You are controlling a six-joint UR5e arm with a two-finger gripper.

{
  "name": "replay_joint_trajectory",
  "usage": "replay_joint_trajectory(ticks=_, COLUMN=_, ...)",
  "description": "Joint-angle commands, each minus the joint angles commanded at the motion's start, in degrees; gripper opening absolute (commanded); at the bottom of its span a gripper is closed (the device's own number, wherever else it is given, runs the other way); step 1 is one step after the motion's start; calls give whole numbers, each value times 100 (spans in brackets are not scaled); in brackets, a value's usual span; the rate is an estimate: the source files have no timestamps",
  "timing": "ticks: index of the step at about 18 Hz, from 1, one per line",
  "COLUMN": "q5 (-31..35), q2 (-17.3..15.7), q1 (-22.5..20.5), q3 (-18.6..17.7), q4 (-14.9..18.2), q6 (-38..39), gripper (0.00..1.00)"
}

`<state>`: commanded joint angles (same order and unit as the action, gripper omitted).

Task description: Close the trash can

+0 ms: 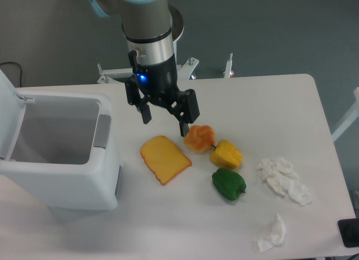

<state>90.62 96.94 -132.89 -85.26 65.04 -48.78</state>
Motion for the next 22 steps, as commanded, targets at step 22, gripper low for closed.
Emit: replay_joint_trajectory(ticks=22, q5=-307, q2=62, q1=-9, q3=316, q4=-273, q6=614, gripper=100)
